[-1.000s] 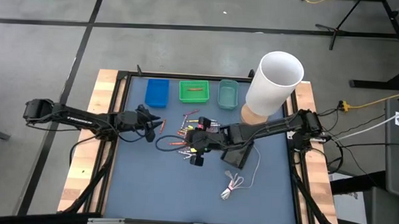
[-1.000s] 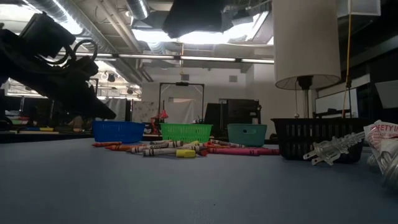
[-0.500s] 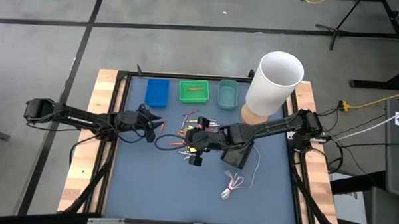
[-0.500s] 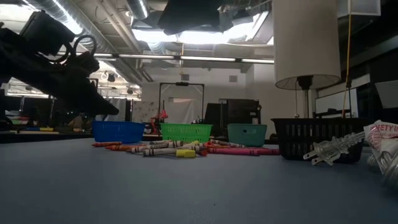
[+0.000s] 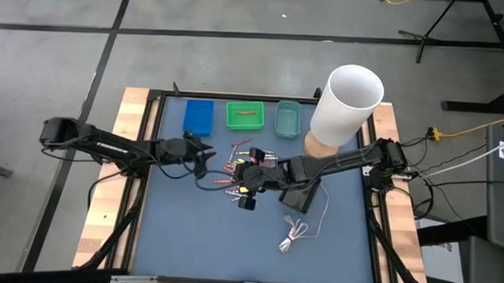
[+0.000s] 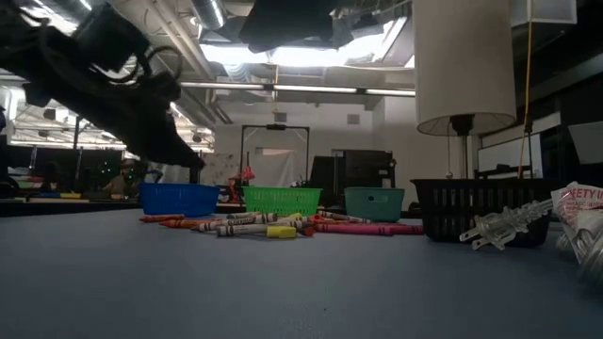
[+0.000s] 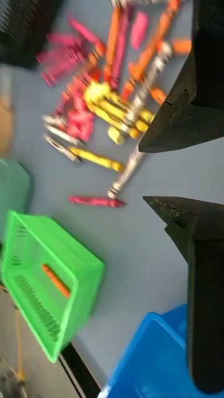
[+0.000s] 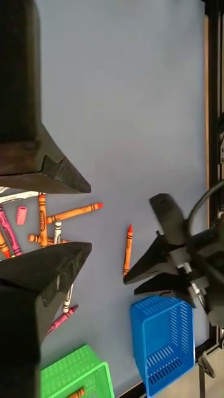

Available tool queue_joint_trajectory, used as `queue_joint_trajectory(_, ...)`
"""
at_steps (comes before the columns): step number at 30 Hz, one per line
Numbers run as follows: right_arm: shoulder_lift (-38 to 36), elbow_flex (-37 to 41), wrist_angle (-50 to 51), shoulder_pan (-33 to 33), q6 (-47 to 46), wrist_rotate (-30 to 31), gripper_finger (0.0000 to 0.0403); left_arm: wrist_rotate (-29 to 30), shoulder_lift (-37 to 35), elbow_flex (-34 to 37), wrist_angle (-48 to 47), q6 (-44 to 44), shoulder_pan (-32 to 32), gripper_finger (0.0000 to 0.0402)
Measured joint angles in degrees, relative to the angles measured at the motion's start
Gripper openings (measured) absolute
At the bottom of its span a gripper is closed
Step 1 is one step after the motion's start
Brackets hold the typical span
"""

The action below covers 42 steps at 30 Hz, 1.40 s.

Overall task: Sort crayons
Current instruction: Put the orange crayon into the green bin

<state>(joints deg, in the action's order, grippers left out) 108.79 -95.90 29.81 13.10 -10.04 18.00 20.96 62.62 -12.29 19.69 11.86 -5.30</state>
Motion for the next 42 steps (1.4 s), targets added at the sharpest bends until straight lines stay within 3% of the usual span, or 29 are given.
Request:
queue_joint_trajectory(10,0.02,-0.05,2.88,0.0,0.0,0.0,0.0136,2.11,8.72,-2.63,-8.98,13.38,0.13,0.0108)
queue_joint_trajectory(19,0.04,-0.04,3.36,0.04,-0.09,-0.02,0.0136,2.23,13.56,-2.89,-9.25,20.47,0.15,0.0108)
queue_joint_trajectory(42,0.04,-0.05,3.68,0.04,-0.63,-1.11,0.0136,2.51,14.85,-2.72,-9.49,19.4,0.13,0.0075)
